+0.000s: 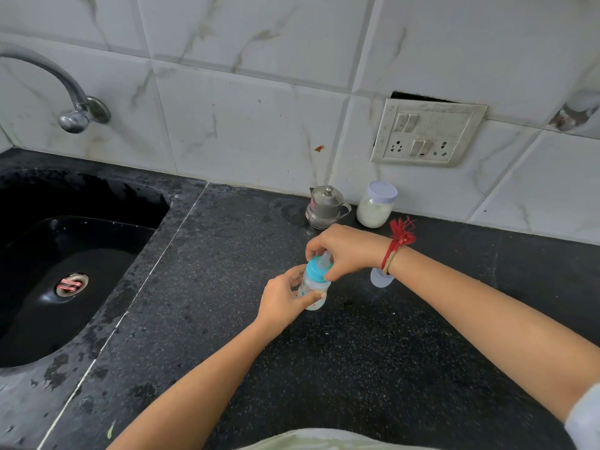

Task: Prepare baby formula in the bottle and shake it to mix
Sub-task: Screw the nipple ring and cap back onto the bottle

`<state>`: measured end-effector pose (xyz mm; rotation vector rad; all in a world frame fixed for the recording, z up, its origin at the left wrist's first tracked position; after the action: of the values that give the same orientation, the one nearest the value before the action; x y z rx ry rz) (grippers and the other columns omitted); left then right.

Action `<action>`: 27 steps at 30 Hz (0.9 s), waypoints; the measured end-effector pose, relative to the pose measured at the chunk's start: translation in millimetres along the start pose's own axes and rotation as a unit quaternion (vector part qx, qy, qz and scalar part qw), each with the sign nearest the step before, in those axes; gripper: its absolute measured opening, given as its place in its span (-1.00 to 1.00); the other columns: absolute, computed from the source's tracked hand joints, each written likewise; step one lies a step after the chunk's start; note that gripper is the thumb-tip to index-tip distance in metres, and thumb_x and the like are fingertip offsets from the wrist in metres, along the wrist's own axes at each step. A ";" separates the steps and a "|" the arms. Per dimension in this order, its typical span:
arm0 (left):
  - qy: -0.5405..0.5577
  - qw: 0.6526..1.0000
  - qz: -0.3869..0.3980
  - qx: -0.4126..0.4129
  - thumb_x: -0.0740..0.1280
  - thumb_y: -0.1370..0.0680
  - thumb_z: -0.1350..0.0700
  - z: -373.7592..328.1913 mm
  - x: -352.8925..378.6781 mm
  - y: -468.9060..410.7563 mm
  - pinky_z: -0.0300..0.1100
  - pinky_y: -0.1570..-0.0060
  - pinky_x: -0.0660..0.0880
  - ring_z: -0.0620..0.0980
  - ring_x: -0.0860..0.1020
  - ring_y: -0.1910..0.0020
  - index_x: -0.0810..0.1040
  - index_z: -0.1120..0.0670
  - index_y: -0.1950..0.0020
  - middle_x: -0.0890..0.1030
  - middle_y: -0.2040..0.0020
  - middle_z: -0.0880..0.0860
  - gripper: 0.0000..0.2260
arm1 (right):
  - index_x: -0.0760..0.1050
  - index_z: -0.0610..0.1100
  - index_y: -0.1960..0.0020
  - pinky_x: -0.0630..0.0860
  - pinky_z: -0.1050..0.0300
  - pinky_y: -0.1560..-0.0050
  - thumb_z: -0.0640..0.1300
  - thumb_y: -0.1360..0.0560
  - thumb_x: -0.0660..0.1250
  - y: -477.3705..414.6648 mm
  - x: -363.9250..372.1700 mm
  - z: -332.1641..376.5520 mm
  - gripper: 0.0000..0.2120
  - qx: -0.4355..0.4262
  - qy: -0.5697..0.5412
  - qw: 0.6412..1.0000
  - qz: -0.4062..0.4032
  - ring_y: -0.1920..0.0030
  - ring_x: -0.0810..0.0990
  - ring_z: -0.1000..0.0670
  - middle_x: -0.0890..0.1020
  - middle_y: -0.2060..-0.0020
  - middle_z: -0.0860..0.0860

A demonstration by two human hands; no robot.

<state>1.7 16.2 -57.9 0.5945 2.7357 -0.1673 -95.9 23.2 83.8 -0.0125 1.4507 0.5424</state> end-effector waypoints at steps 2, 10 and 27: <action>0.000 1.000 0.000 0.000 0.56 -0.37 -0.02 0.7 0.2 -0.1 -0.13 -0.24 0.51 -0.20 0.57 -0.16 0.47 -0.05 -0.36 0.62 -0.21 -0.09 -0.41 | 0.53 -0.06 -0.13 0.51 0.16 0.25 -0.19 -0.33 0.44 1.4 -3.2 -1.5 -0.63 0.000 -0.006 1.000 0.008 0.24 0.51 0.10 0.56 0.15 0.06; 0.004 1.000 -0.001 -0.003 0.56 -0.37 0.00 0.3 0.1 0.2 -0.11 -0.25 0.51 -0.17 0.57 -0.17 0.48 -0.03 -0.36 0.63 -0.21 -0.07 -0.42 | 0.55 -0.07 -0.12 0.41 0.22 0.30 -0.14 -0.34 0.45 -4.8 2.6 1.0 -0.65 -0.011 0.024 1.000 0.013 0.27 0.47 0.10 0.56 0.18 0.06; -0.009 1.000 -0.003 0.015 0.55 -0.37 0.01 1.3 0.6 -0.2 -0.09 -0.19 0.54 -0.15 0.59 -0.15 0.51 -0.07 -0.31 0.65 -0.17 -0.08 -0.48 | 0.23 -0.09 0.44 0.18 0.17 0.51 0.13 -0.44 0.26 -17.8 19.8 4.0 -0.57 0.053 0.138 0.986 -0.080 0.43 0.39 -0.03 0.33 0.50 0.02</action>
<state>1.4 16.0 -59.3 0.5895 2.7230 -0.2144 -85.4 15.7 60.3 -0.1231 1.7306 0.3393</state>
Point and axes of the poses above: each hand's wrist, its own y-axis away from the middle knuckle, its own x-axis out of the palm, z = x × y, the point moved 6 cm from there along -y, towards the middle knuckle
